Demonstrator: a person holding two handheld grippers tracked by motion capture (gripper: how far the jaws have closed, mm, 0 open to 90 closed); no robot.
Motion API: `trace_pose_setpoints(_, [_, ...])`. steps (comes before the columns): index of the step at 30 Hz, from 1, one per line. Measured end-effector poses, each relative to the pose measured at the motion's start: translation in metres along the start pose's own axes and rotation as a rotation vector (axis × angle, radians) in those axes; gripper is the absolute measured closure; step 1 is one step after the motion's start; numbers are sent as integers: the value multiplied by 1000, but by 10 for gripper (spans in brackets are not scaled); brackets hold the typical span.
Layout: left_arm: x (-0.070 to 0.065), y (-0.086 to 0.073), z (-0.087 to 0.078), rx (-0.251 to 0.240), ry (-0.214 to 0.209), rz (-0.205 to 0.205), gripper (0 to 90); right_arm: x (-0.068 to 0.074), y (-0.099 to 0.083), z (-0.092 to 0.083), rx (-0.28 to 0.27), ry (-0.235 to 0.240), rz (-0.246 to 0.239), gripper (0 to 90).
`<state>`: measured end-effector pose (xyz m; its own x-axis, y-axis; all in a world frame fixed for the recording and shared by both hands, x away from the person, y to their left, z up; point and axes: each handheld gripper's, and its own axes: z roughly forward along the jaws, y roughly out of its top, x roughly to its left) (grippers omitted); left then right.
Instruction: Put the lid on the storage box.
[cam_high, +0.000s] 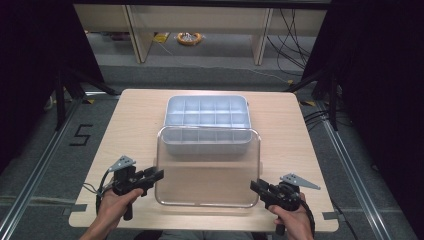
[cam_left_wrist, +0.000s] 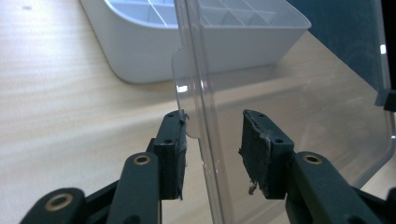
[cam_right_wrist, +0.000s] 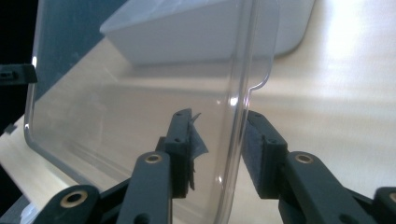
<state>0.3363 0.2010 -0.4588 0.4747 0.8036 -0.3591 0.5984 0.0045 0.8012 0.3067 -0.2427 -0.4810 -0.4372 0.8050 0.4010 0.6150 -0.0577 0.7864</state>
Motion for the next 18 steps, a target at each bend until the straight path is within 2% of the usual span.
trace_pose_setpoints(2, [2,7,3,5,-4,0,589,0,8,2,-19,-4,-3,652])
trace_pose_setpoints(3, [1,10,5,-4,3,-12,588,1,13,2,-31,7,16,651])
trace_pose_setpoints(5, [2,16,8,-8,6,-7,588,0,22,3,-36,-9,8,649])
trace_pose_setpoints(6, [2,19,9,-9,0,-12,590,-2,27,4,-46,-17,-13,650])
trace_pose_setpoints(7, [2,21,11,-19,5,-15,593,-3,31,5,-51,-8,-13,650])
trace_pose_setpoints(10, [3,28,13,-22,11,-15,592,-3,40,9,-59,-24,4,645])
trace_pose_setpoints(11, [5,30,14,-25,6,-20,593,-6,43,11,-62,-31,-22,646])
trace_pose_setpoints(12, [6,31,15,-31,15,-26,593,-6,46,13,-65,-18,-8,646])
trace_pose_setpoints(13, [6,32,15,-34,16,-26,592,-4,47,14,-59,-28,20,645])
trace_pose_setpoints(14, [7,34,17,-43,14,-24,591,-5,49,15,-61,-22,11,644])
trace_pose_setpoints(16, [8,36,18,-45,18,-25,592,-4,52,19,-55,-28,28,641])
trace_pose_setpoints(17, [9,38,19,-39,24,-28,592,-8,53,21,-65,-31,-9,640])
trace_pose_setpoints(18, [10,39,20,-40,28,-35,590,-8,55,24,-70,-37,-6,640])
